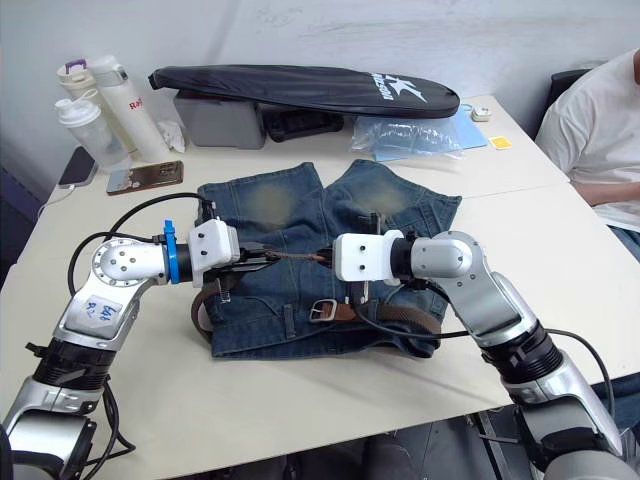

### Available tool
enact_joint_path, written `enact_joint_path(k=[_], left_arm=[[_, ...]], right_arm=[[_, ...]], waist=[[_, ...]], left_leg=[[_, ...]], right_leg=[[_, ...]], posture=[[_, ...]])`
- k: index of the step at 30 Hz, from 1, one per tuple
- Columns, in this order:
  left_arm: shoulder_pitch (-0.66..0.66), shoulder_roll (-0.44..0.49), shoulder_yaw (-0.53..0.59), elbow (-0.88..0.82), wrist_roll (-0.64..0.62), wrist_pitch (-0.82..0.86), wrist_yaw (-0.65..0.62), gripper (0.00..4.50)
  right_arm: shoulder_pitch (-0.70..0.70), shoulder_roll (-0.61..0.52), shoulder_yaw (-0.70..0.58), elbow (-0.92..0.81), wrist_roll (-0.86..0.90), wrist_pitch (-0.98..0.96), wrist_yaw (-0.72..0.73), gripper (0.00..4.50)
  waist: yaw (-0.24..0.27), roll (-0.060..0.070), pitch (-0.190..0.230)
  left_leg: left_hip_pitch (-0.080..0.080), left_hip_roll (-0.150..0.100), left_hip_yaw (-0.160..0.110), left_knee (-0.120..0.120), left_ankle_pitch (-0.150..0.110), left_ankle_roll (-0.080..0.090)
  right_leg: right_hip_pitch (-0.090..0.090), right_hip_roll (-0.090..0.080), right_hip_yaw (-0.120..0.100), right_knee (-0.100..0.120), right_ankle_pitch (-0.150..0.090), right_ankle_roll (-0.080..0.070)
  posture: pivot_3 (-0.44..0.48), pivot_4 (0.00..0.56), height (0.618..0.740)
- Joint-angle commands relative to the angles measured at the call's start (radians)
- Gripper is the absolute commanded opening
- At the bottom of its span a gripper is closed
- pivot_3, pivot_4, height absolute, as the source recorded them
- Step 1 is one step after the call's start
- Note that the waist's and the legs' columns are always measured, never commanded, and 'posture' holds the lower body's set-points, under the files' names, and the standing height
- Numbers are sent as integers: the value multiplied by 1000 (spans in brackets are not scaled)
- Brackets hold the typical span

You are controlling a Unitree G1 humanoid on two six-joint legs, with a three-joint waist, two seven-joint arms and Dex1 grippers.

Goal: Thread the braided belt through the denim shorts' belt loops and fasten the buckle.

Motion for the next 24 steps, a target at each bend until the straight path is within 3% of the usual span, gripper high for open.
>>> enact_joint_path(k=[1, 5, 7, 8, 9, 11, 14, 18, 20, 21, 22, 24], left_arm=[[-19, -14, 39, -67, -79, 78, -13, 2], [12, 29, 139, -111, -259, 337, -52, 1829], [0, 38, 239, -127, -378, 524, 11, 2826], [-6, 39, 274, -135, -419, 583, 32, 2913], [-15, 39, 325, -137, -470, 659, 68, 3568], [-23, 52, 445, -157, -577, 832, 156, 4270], [-20, 70, 548, -204, -684, 1016, 258, 4440], [-33, 50, 748, -199, -1024, 1438, 366, 4440], [116, 146, 643, -162, -1536, 1309, 592, 4440], [189, 196, 579, -178, -1706, 1239, 673, 4440], [247, 221, 522, -205, -1801, 1193, 700, 4440], [308, 168, 459, -289, -1822, 1092, 774, 4440]], right_arm=[[0, 20, -22, -12, -3, -24, -10, 0], [-11, 45, -21, 11, -30, -20, -33, 0], [-22, 59, -22, 35, -59, -29, -59, 0], [-25, 64, -22, 43, -68, -33, -66, 0], [-28, 68, -21, 54, -80, -43, -76, 0], [-36, 73, -11, 80, -121, -92, -101, 0], [-38, 77, -4, 107, -162, -160, -122, 0], [-50, 97, 0, 148, -209, -263, -160, 0], [-62, 118, 5, 168, -242, -311, -194, 0], [-68, 129, 7, 177, -257, -330, -208, 0], [-74, 138, 8, 184, -269, -347, -223, 0], [-82, 153, 5, 192, -282, -370, -243, 0]], waist=[[0, 0, 0], [-4, 0, 0], [-11, 0, 0], [-16, 0, 0], [-19, 0, 0], [-22, 0, 0], [-25, 0, 0], [-28, -1, 0], [-31, -1, 0], [-33, -1, 1], [-36, -1, 1], [-40, 1, 1]], left_leg=[[0, 0, 0, 0, 0, 0], [0, 1, 0, 0, 0, 0], [0, 2, -1, 0, 0, 0], [0, 2, -1, 0, 0, 0], [0, 2, -1, 0, 0, 0], [0, 3, -2, 0, 0, 0], [0, 3, -2, 0, 0, 0], [0, 3, -3, 0, 1, -1], [1, 3, -3, 0, 1, -2], [2, 5, -4, -1, 1, -3], [4, 4, -7, -1, 0, -4], [4, 4, -10, -1, 0, -5]], right_leg=[[0, 0, 0, 0, 0, 0], [0, 0, 0, 1, 0, 0], [0, 0, 0, 1, 0, 0], [0, 0, 0, 2, 0, 0], [0, 0, 0, 2, 0, 0], [0, -1, 1, 2, 0, 0], [0, -1, 3, 2, 0, 0], [1, -1, 6, 2, 0, 0], [1, -1, 7, 3, 0, 0], [1, -8, 10, 3, 0, 0], [2, -9, 11, 4, 0, 0], [2, -10, 10, 4, 0, -1]], posture=[[0, 150, 740], [0, 150, 740], [0, 150, 740], [0, 150, 740], [0, 150, 740], [0, 150, 740], [0, 150, 740], [0, 150, 740], [0, 150, 740], [0, 150, 740], [0, 150, 740], [0, 150, 740]])
